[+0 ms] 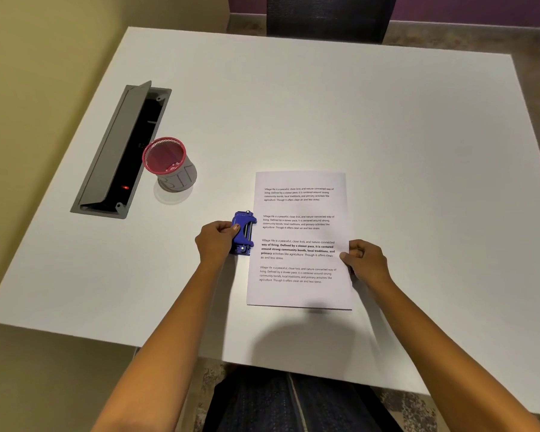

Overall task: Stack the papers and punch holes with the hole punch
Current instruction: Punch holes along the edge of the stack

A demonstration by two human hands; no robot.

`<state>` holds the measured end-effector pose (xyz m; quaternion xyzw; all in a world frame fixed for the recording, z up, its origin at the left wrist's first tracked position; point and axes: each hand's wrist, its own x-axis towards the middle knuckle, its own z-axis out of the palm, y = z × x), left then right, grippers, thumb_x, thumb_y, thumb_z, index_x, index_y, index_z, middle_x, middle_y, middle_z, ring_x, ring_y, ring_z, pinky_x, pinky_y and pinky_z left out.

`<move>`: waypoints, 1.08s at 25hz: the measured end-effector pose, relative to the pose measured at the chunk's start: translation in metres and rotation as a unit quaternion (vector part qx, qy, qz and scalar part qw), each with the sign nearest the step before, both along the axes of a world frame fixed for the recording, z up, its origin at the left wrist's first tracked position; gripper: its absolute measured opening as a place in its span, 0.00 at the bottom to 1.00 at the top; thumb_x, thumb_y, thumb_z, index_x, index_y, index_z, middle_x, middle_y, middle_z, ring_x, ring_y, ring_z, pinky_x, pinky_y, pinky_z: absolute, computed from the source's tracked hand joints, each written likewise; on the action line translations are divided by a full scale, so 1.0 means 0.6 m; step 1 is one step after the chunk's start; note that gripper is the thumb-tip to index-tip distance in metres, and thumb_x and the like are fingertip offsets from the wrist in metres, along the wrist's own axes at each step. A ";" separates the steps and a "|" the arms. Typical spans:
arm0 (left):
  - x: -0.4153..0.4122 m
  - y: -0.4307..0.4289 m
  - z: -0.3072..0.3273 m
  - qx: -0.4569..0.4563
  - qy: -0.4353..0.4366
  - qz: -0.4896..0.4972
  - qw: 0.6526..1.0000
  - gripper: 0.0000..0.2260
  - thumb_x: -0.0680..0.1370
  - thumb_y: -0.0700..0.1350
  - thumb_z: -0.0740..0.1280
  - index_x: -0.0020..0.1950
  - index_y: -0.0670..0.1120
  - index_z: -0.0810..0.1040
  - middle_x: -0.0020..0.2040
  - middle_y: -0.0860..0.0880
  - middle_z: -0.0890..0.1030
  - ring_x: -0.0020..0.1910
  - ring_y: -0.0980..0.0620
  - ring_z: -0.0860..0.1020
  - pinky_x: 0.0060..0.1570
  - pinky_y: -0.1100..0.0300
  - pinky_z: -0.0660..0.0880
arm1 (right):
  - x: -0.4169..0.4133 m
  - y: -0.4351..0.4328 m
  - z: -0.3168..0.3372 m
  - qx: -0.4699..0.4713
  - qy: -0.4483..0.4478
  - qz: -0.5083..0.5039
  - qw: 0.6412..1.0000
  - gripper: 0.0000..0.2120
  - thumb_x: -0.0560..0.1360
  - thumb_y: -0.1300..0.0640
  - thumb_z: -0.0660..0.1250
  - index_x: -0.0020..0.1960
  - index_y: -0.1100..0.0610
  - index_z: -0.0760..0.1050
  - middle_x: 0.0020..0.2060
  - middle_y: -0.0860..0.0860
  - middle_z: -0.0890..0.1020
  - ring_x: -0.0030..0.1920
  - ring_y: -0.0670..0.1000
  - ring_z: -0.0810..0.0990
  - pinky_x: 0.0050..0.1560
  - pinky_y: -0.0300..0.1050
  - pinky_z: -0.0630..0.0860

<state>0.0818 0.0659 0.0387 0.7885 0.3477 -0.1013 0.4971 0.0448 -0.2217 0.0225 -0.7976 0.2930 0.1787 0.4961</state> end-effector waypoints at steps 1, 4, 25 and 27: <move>0.000 -0.001 0.000 -0.004 0.000 0.004 1.000 0.09 0.75 0.43 0.70 0.52 0.41 0.81 0.50 0.42 0.84 0.43 0.48 0.78 0.52 0.53 0.76 | 0.000 0.003 0.001 -0.003 -0.001 0.001 1.000 0.05 0.72 0.64 0.69 0.43 0.55 0.78 0.27 0.44 0.77 0.34 0.49 0.76 0.45 0.45 0.74; 0.000 -0.002 0.000 -0.010 0.000 0.013 1.000 0.09 0.75 0.43 0.70 0.53 0.40 0.81 0.50 0.42 0.83 0.44 0.48 0.78 0.52 0.52 0.76 | -0.003 0.014 0.001 -0.005 -0.008 0.000 1.000 0.06 0.72 0.64 0.69 0.42 0.53 0.77 0.29 0.43 0.78 0.34 0.47 0.77 0.43 0.41 0.72; 0.005 -0.003 0.004 -0.026 0.012 0.027 0.999 0.09 0.74 0.43 0.72 0.51 0.41 0.81 0.51 0.41 0.84 0.49 0.44 0.81 0.58 0.49 0.77 | -0.008 0.022 -0.003 0.042 -0.014 -0.002 0.999 0.05 0.71 0.63 0.71 0.47 0.57 0.82 0.34 0.50 0.84 0.37 0.49 0.79 0.42 0.37 0.73; 0.004 -0.003 0.005 -0.028 0.009 0.029 0.999 0.08 0.74 0.43 0.72 0.51 0.41 0.81 0.51 0.41 0.84 0.47 0.46 0.81 0.58 0.50 0.77 | -0.008 0.021 -0.006 0.049 -0.013 -0.005 0.999 0.06 0.71 0.63 0.71 0.47 0.57 0.82 0.36 0.52 0.85 0.38 0.50 0.80 0.47 0.40 0.74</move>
